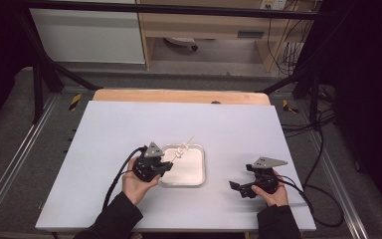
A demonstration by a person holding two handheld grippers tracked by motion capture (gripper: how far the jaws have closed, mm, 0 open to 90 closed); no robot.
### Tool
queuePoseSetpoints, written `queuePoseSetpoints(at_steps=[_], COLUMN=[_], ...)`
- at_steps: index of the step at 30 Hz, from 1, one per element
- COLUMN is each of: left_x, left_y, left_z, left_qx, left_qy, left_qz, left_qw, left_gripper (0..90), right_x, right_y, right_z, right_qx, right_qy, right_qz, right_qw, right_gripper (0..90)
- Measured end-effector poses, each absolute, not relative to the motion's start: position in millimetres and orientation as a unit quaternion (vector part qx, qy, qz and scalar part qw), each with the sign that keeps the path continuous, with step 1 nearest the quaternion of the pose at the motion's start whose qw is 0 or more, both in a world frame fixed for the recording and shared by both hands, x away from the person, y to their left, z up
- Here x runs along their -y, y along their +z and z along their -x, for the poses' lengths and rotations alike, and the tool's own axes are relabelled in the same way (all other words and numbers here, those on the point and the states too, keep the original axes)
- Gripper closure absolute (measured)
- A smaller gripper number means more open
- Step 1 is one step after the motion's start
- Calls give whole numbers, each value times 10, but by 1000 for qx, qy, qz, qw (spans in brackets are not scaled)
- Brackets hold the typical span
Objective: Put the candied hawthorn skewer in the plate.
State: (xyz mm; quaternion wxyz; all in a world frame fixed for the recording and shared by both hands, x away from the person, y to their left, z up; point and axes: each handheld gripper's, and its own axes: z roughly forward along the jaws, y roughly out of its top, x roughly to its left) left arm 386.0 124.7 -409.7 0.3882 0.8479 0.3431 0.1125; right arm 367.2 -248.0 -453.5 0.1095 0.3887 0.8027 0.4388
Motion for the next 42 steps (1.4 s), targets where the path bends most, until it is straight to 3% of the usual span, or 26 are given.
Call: queuePoseSetpoints(at_steps=[28,36,42], left_x=[-1074,-1141,-1235], left_y=[-4390,-4324,-4255], left_z=[-3873,-3856,-3841], left_qx=[-377,-365,-346], left_qy=[105,103,105], left_qz=[-860,-864,-865], left_qw=[327,332,347], left_gripper=[875,773,580], right_x=[2477,2489,2492], right_y=[-4546,-4536,-4532], right_z=[-3671,-3672,-3670], right_qx=[-805,-803,-802], right_qy=[435,437,438], right_qz=[-388,-389,-390], right_qw=[111,111,110], right_gripper=[6,6,6])
